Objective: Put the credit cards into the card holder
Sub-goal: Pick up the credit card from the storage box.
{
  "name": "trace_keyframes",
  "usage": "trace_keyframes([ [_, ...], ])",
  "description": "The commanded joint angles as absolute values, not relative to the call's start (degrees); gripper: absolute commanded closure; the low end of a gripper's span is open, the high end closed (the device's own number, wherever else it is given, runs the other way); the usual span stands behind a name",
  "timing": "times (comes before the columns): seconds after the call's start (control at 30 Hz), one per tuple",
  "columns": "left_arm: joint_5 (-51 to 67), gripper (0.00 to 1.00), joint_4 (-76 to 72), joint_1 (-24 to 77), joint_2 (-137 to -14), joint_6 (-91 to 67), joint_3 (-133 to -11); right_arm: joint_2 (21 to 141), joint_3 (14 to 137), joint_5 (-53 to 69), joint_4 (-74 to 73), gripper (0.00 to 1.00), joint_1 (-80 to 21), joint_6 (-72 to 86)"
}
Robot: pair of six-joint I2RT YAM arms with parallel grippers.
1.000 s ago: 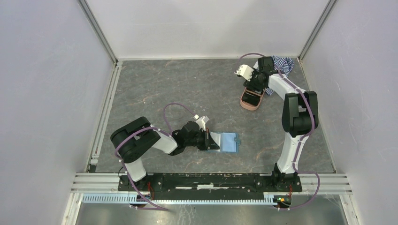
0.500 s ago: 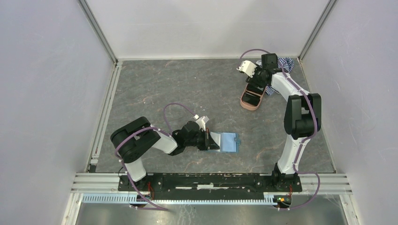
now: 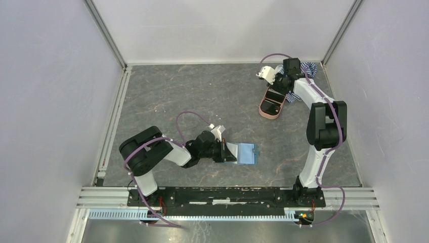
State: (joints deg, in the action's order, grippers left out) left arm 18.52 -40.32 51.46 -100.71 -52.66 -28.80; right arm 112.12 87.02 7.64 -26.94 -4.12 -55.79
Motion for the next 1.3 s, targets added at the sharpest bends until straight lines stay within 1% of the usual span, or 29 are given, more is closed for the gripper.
trace_keyframes([
  [0.0, 17.3, 0.98, -33.9, 51.4, -102.0, -49.2, -27.1, 110.4, 89.0, 10.2, -27.4, 0.68, -3.6, -55.7],
  [0.1, 17.2, 0.98, -33.9, 51.4, -101.9, -49.2, -26.9, 109.9, 88.9, 12.9, -28.6, 0.64, -3.5, -55.5],
  [0.23, 17.3, 0.98, -33.9, 51.4, -102.0, -49.1, -27.0, 109.4, 88.5, 14.3, -28.9, 0.52, -3.6, -55.0],
  [0.4, 17.3, 0.98, -33.9, 51.4, -102.0, -49.1, -26.9, 110.9, 88.5, 13.8, -28.4, 0.49, -3.6, -54.9],
  [0.47, 17.2, 0.98, -34.0, 51.4, -102.0, -49.2, -26.8, 111.7, 88.6, 13.2, -27.7, 0.47, -3.6, -54.8],
  [0.8, 17.2, 0.98, -34.1, 51.4, -102.3, -49.3, -26.8, 115.2, 89.3, 9.2, -24.9, 0.45, -4.0, -55.0],
  [0.97, 17.3, 0.98, -34.1, 51.4, -102.3, -49.3, -26.8, 114.9, 88.4, 8.9, -24.3, 0.43, -4.0, -55.2],
  [1.27, 17.3, 0.98, -34.1, 51.4, -102.1, -49.4, -26.6, 113.8, 89.3, 7.2, -23.4, 0.46, -3.9, -55.2],
])
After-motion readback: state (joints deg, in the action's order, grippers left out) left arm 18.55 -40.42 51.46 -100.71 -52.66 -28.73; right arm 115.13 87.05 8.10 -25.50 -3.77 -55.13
